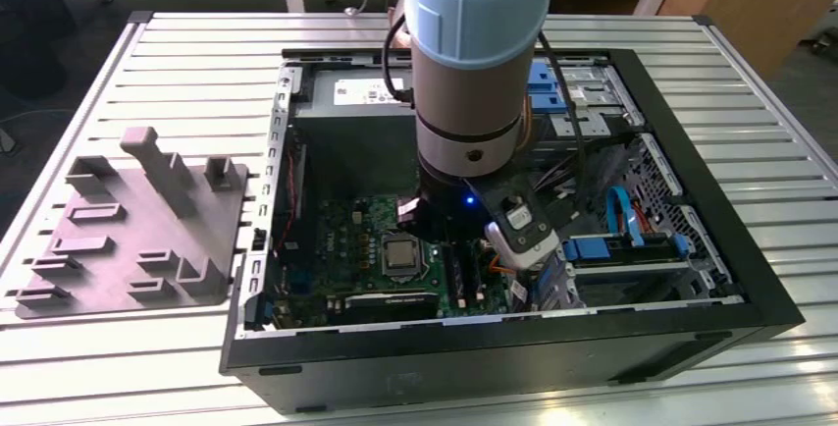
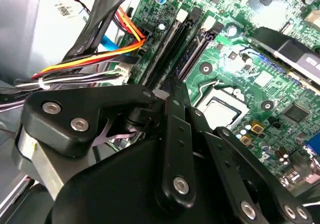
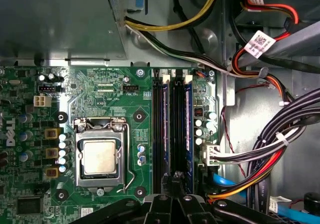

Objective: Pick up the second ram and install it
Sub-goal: 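Press down the second ram until it locks into place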

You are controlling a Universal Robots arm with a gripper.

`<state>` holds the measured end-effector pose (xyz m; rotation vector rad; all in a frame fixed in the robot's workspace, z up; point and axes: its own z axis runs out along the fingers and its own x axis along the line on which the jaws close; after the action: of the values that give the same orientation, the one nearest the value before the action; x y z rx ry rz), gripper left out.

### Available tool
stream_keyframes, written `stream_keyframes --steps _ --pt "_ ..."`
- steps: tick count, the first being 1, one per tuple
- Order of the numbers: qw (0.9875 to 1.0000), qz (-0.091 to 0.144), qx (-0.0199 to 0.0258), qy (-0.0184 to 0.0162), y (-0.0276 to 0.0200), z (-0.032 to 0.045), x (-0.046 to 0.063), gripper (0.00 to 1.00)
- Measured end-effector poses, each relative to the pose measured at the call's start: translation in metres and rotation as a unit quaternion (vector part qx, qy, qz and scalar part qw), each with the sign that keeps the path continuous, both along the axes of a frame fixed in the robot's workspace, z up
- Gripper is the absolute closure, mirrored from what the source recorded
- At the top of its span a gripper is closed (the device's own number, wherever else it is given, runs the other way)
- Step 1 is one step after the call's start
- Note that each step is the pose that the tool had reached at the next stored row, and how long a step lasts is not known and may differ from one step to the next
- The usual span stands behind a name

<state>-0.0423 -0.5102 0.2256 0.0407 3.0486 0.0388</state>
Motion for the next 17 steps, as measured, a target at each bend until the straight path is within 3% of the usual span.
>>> stream_keyframes --steps 17 --pt "1.0000 0.000 -0.0005 0.0001 -0.0023 -0.0065 0.0000 0.90"
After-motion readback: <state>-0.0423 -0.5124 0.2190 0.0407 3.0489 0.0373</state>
